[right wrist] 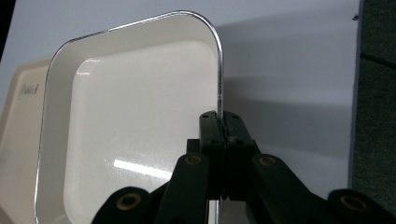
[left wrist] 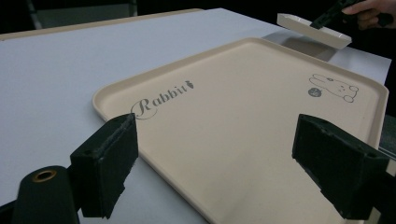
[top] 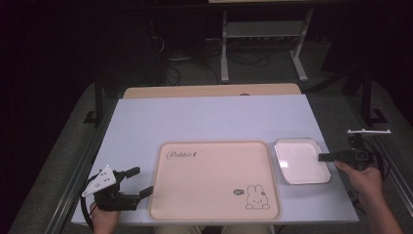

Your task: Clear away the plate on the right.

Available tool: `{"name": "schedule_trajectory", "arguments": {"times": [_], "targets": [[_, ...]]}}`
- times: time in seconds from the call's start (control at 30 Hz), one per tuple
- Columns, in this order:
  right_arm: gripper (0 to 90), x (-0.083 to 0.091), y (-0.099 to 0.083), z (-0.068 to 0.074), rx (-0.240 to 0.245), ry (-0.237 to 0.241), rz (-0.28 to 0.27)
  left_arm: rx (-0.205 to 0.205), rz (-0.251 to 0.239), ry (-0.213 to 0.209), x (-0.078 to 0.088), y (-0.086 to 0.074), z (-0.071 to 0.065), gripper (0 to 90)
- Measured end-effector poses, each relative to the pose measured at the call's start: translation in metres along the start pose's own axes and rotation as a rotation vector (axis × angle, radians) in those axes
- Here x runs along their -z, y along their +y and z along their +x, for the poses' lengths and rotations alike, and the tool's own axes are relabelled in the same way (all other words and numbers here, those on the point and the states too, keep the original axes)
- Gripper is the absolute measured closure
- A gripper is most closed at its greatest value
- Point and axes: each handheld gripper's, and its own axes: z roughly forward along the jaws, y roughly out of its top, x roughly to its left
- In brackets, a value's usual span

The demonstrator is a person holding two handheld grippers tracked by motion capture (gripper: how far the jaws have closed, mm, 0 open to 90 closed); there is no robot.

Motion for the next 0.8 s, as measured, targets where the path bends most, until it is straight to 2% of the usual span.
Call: {"name": "schedule_trajectory", "arguments": {"times": [0.33, 0.57, 0.8], "targets": [[88.0, 0.009, -0.008, 0.006, -0.005, 0.055, -0.038, -0.002, -0.002, -0.001, 0.000, 0.000, 0.000, 14.0], [88.0, 0.017, -0.014, 0.012, -0.003, 0.074, -0.064, -0.004, 0.001, 0.000, -0.001, 0.000, -0.001, 14.0], [88.1, 0.024, -0.020, 0.026, -0.016, 0.142, -0.106, -0.003, 0.001, 0.000, -0.001, 0.000, -0.001, 14.0]]}}
